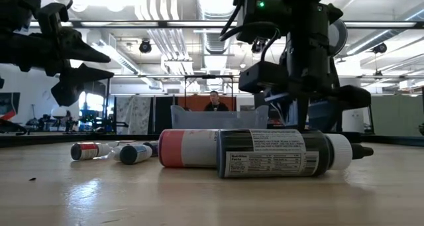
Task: Pick & Place food coloring
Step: Put the small green food coloring bottle into the bin
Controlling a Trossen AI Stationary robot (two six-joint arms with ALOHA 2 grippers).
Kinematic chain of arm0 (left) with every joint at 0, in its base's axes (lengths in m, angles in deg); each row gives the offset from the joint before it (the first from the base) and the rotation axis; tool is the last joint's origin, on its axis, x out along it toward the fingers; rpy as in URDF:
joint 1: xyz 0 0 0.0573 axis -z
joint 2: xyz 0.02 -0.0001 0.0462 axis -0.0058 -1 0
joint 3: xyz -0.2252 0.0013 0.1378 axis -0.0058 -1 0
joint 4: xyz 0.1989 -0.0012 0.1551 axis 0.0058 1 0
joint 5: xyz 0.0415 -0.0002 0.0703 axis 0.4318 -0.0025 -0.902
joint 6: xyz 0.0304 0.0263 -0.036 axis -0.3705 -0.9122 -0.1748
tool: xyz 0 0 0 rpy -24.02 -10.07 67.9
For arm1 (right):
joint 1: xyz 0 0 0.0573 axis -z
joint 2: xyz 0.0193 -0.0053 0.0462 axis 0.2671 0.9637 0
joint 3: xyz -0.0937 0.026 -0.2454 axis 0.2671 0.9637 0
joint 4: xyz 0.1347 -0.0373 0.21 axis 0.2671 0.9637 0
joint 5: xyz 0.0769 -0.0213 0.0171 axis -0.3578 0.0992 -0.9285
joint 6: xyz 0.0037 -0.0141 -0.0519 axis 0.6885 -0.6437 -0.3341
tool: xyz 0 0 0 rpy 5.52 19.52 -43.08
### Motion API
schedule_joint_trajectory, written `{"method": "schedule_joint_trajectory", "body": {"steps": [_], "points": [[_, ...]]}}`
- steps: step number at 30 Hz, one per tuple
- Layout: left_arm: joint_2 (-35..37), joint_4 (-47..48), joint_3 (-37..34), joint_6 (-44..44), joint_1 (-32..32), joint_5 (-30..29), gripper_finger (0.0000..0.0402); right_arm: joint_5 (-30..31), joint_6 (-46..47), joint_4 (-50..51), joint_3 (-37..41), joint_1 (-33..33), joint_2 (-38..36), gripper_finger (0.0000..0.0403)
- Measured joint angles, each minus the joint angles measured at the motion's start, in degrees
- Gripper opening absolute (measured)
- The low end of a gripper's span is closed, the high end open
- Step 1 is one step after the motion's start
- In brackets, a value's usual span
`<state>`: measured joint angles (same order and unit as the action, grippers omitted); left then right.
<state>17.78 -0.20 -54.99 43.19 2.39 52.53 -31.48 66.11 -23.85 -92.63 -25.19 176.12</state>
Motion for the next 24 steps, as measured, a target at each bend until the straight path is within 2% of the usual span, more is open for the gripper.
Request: {"method": "schedule_joint_trajectory", "body": {"steps": [6, 10, 19, 24], "points": [[-0.7, 0.0, 0.0, 0.0, 0.0, 0.0, 0.0131, -0.5, 2.4, -0.1, 0.1, -0.2, 0.0, 0.0096], [-0.7, 0.0, 0.0, 0.0, 0.0, 0.0, 0.0131, 1.4, 1.4, -0.2, 0.1, -0.2, 0.0, 0.0077], [-0.7, -0.1, 0.0, 0.4, 0.0, 0.0, 0.0131, 1.4, -0.3, -0.4, 0.1, 0.0, 0.0, 0.0089], [-0.7, -0.1, 0.0, 0.5, 0.0, 0.0, 0.0131, 1.6, -2.6, -0.6, 0.0, 0.0, 0.0, 0.0070]]}}
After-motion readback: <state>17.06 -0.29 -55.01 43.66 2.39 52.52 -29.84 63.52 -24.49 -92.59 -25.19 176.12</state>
